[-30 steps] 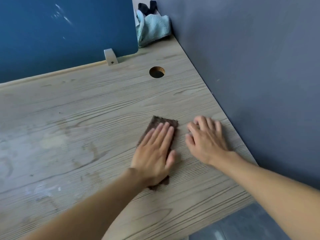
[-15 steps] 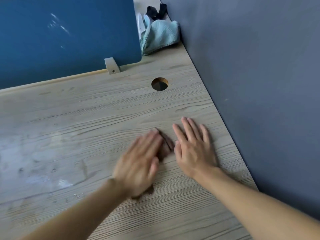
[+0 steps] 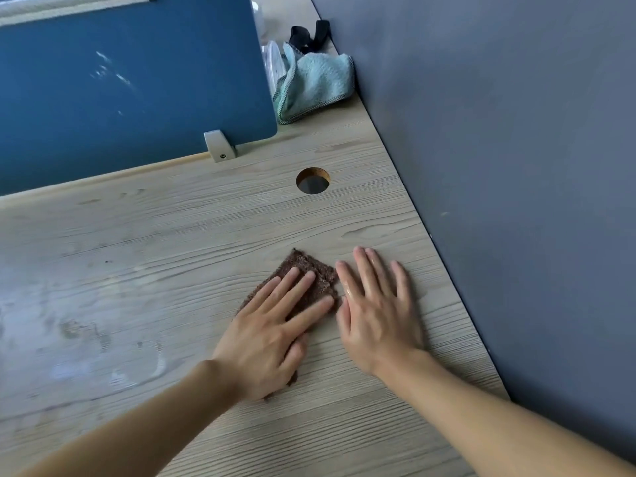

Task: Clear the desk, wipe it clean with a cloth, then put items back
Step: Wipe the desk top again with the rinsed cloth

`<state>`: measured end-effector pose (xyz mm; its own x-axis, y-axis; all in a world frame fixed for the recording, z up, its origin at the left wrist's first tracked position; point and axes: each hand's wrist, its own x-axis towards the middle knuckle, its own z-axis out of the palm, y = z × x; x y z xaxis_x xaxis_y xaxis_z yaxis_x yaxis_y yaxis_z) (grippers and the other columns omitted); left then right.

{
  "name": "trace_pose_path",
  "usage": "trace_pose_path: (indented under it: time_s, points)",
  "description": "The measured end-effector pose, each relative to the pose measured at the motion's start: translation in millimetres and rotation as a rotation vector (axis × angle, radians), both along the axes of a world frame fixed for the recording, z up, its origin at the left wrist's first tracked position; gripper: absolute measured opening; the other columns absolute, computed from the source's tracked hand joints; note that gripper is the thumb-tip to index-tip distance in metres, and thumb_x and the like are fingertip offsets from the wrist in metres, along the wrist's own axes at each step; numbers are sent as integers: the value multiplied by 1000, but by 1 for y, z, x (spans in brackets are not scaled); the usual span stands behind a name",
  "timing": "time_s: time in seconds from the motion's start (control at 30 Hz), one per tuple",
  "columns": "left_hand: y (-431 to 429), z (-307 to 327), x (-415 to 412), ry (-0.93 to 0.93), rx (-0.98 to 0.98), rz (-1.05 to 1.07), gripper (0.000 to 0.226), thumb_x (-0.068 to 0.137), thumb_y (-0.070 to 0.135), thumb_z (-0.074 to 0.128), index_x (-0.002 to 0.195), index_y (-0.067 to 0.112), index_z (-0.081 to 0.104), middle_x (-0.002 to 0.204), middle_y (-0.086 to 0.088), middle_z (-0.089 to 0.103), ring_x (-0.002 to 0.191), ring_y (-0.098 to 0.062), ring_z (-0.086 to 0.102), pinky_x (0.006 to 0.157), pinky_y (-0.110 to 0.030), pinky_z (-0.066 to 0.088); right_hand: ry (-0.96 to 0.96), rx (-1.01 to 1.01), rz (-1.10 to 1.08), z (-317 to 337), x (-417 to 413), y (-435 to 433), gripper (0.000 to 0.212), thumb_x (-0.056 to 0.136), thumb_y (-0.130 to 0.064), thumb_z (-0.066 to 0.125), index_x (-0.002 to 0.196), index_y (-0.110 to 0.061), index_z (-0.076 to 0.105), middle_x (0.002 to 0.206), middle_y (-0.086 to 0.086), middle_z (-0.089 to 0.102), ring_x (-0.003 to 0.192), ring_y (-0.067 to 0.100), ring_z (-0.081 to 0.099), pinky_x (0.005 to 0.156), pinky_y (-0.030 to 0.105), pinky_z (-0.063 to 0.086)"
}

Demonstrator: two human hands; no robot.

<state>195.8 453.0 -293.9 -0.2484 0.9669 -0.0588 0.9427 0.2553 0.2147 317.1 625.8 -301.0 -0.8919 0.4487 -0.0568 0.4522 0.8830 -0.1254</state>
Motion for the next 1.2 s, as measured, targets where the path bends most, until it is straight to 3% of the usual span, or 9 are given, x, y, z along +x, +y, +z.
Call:
trace_pose_path:
  time_s: [0.07, 0.17, 0.23, 0.43, 0.5, 0.73, 0.83, 1.03, 1.2]
  points:
    - [10, -2, -20, 20, 25, 45, 61, 100, 38, 28, 159, 26, 18, 166, -3, 13, 154, -18, 3, 124, -40, 10, 11, -8, 0, 0, -1, -1, 63, 92, -40, 28, 150, -19, 43, 161, 14, 28, 150, 27, 23, 118, 55, 20]
    - [43, -4, -59, -10, 72, 613, 70, 96, 44, 17, 159, 15, 13, 167, -5, 10, 153, -13, -1, 125, -34, 2, 26, -19, -6, 1, -3, -2, 61, 93, -39, 30, 150, -19, 43, 161, 14, 29, 151, 27, 22, 118, 55, 20]
    - [54, -7, -66, 0, 42, 745, 74, 94, 47, 9, 159, 11, 12, 167, -4, 3, 153, -14, -5, 124, -31, -4, 34, -18, -20, 2, -2, -1, 61, 94, -39, 30, 150, -19, 42, 161, 14, 29, 151, 27, 22, 118, 55, 20]
    - [9, -1, -3, 50, 35, 144, 64, 100, 40, 30, 156, 10, 26, 165, -7, 15, 154, -20, 9, 122, -40, 15, 90, -4, -42, 11, -35, 22, 40, 82, -38, 38, 108, -22, 63, 119, 7, 58, 112, 30, 54, 93, 47, 35]
    - [6, -4, -16, 40, 16, -3, 63, 101, 40, 27, 158, 12, 22, 166, -4, 12, 154, -18, 6, 123, -39, 13, 87, -7, -48, 12, -60, 40, 42, 87, -39, 32, 112, -23, 61, 122, 5, 56, 114, 29, 52, 96, 47, 35]
    - [60, -11, -110, 55, 11, 652, 72, 94, 45, 6, 160, 15, 11, 167, 0, 1, 153, -12, -6, 125, -32, -3, 64, 30, 13, -4, -76, 46, 59, 92, -40, 30, 146, -21, 46, 158, 10, 36, 148, 26, 28, 119, 52, 20]
    - [56, -8, -89, 86, 39, 542, 68, 98, 42, 11, 159, 12, 14, 166, -3, 5, 154, -15, -3, 125, -35, 2, 42, 29, 18, -3, -77, 47, 60, 92, -40, 30, 147, -22, 46, 159, 10, 35, 149, 25, 27, 120, 52, 20]
    - [26, -3, -73, 41, 18, -72, 62, 101, 37, 25, 157, 12, 22, 165, -4, 15, 154, -18, 9, 123, -38, 10, 20, 34, 15, -1, -76, 47, 60, 94, -41, 29, 149, -22, 44, 160, 9, 31, 150, 24, 25, 119, 53, 21]
    - [75, -4, -141, 35, 3, 511, 67, 97, 42, 11, 160, 18, 9, 167, 2, 1, 153, -10, -5, 124, -29, -4, 7, 46, 28, -1, -76, 48, 61, 92, -40, 30, 149, -21, 44, 160, 10, 32, 150, 24, 25, 119, 53, 21]
